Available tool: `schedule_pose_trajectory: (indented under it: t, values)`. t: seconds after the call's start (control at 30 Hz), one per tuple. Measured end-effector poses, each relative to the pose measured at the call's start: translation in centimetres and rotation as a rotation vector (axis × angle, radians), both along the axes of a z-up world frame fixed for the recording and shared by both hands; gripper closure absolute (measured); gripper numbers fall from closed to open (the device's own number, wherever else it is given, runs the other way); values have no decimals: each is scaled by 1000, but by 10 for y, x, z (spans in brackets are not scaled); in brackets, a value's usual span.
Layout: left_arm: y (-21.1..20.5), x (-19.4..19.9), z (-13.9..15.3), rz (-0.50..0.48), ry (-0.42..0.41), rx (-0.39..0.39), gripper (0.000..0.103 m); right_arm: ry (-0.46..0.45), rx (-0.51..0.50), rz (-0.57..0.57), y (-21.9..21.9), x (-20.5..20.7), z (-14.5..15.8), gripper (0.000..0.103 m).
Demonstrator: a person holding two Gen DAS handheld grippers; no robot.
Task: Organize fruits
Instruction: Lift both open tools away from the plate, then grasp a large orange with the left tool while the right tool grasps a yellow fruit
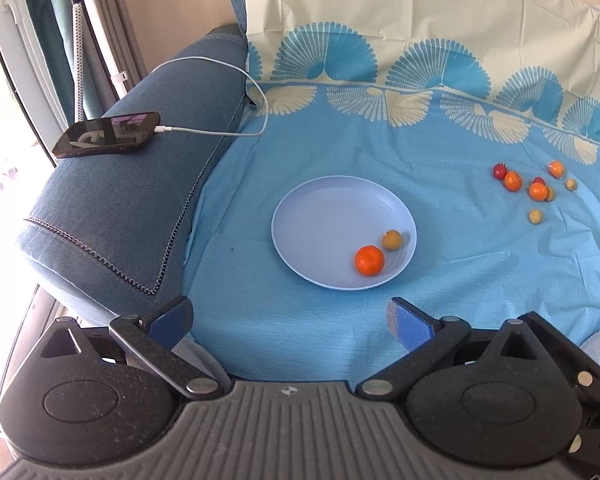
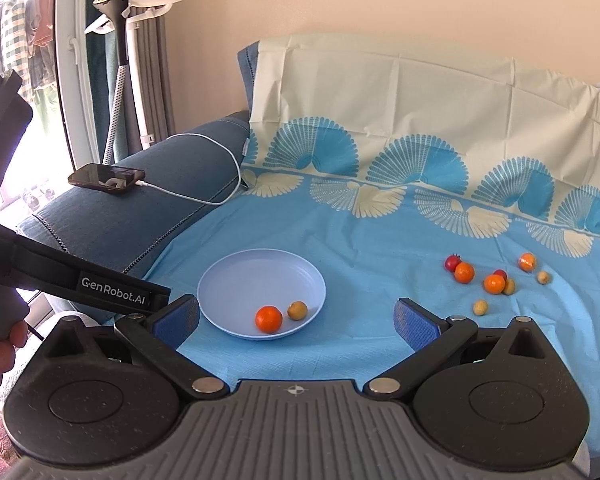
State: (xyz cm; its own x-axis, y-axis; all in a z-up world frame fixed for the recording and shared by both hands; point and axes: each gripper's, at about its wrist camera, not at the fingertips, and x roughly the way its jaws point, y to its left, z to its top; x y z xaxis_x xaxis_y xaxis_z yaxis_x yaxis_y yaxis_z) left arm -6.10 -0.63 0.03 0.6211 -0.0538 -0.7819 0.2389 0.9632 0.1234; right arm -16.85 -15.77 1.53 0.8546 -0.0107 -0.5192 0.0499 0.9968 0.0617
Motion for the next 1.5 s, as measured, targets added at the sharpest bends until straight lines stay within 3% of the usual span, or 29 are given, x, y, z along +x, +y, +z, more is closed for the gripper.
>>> schedule_pose_trajectory:
  t: [0.33, 0.53, 0.93, 1.3, 1.47, 1.5]
  values:
    - [-36, 19, -20, -37, 58, 46, 0, 47, 55, -76, -29, 10, -18, 1]
    - [-72, 39, -32, -85, 81, 76, 0, 73, 80, -179, -68, 20, -37, 1]
    - [-210, 117, -61, -233, 96, 46, 0, 124, 56, -470, -196, 55, -93, 1]
    - [-361, 210, -135, -348, 174, 0, 0, 152, 6, -407, -274, 159, -170, 1]
    - [-407, 241, -173, -376, 243, -22, 0, 233, -11, -333, -291, 194, -214, 1]
    - [-413, 246, -180, -373, 255, -24, 0, 186, -14, -322, -291, 189, -221, 1]
